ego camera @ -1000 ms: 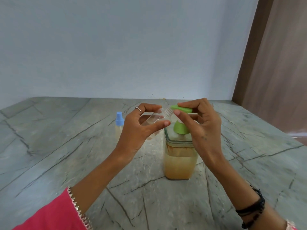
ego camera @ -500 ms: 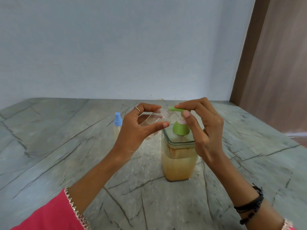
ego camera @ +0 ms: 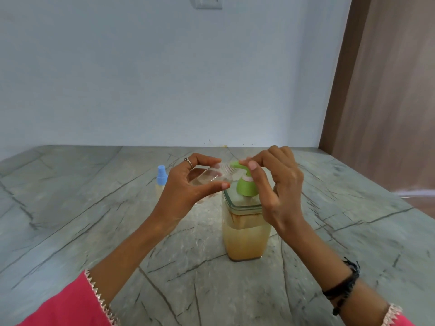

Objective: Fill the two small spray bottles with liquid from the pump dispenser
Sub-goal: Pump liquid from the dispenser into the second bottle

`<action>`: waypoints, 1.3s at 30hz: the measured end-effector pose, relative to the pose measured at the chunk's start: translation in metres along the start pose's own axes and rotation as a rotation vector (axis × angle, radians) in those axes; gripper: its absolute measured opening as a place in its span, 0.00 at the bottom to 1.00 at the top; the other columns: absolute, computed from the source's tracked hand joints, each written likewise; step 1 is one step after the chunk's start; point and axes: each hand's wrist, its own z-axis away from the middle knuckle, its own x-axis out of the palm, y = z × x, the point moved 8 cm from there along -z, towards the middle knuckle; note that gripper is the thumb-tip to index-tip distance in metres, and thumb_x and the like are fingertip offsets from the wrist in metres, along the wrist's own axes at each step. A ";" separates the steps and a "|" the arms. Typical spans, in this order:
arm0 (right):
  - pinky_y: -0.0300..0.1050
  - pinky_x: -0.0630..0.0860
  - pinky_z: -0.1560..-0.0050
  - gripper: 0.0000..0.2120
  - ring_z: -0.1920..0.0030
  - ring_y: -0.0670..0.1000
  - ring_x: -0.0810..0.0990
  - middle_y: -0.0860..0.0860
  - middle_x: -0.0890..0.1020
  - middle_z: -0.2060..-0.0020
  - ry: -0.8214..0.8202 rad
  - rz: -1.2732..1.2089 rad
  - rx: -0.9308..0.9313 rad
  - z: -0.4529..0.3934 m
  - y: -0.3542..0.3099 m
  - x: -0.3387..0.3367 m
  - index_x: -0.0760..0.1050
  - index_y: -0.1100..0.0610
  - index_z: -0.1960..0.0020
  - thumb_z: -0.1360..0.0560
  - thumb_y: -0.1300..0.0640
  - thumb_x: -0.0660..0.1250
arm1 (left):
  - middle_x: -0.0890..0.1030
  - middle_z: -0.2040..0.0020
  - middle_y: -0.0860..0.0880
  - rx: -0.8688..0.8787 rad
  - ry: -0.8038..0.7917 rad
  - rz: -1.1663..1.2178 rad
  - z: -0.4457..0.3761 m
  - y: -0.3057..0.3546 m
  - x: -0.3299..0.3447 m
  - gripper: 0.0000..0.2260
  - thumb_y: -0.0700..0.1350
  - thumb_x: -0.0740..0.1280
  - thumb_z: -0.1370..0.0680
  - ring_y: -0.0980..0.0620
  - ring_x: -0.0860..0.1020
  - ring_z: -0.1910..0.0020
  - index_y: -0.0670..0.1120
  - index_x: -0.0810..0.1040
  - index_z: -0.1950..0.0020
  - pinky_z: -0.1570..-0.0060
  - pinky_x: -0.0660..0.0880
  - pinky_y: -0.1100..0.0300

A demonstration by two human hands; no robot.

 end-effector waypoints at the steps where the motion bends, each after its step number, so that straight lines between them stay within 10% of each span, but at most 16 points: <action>1: 0.38 0.65 0.57 0.15 0.60 0.47 0.71 0.48 0.78 0.66 0.011 -0.008 0.000 0.001 0.000 -0.001 0.80 0.59 0.60 0.24 0.55 0.58 | 0.82 0.52 0.53 -0.002 0.002 -0.004 0.000 0.000 0.000 0.17 0.46 0.75 0.40 0.61 0.81 0.53 0.52 0.77 0.54 0.57 0.76 0.69; 18: 0.40 0.76 0.44 0.22 0.42 0.48 0.77 0.46 0.71 0.41 -0.225 -0.218 0.086 0.021 0.013 0.013 0.71 0.50 0.37 0.28 0.52 0.71 | 0.82 0.51 0.51 0.011 0.028 0.008 0.000 0.000 -0.002 0.17 0.46 0.74 0.39 0.56 0.81 0.52 0.51 0.78 0.51 0.50 0.78 0.63; 32: 0.34 0.76 0.61 0.10 0.58 0.45 0.79 0.49 0.78 0.57 -0.010 -0.207 0.163 0.012 0.007 0.007 0.76 0.52 0.55 0.31 0.65 0.71 | 0.81 0.50 0.54 0.012 0.023 -0.049 -0.001 -0.003 -0.002 0.17 0.48 0.74 0.39 0.55 0.80 0.49 0.52 0.77 0.52 0.47 0.77 0.62; 39: 0.42 0.79 0.59 0.11 0.55 0.48 0.80 0.46 0.76 0.52 -0.030 -0.200 0.125 0.016 0.008 0.008 0.75 0.51 0.48 0.28 0.62 0.69 | 0.81 0.50 0.51 0.009 0.021 -0.017 0.000 -0.003 -0.001 0.17 0.46 0.74 0.38 0.55 0.80 0.49 0.51 0.77 0.52 0.45 0.77 0.61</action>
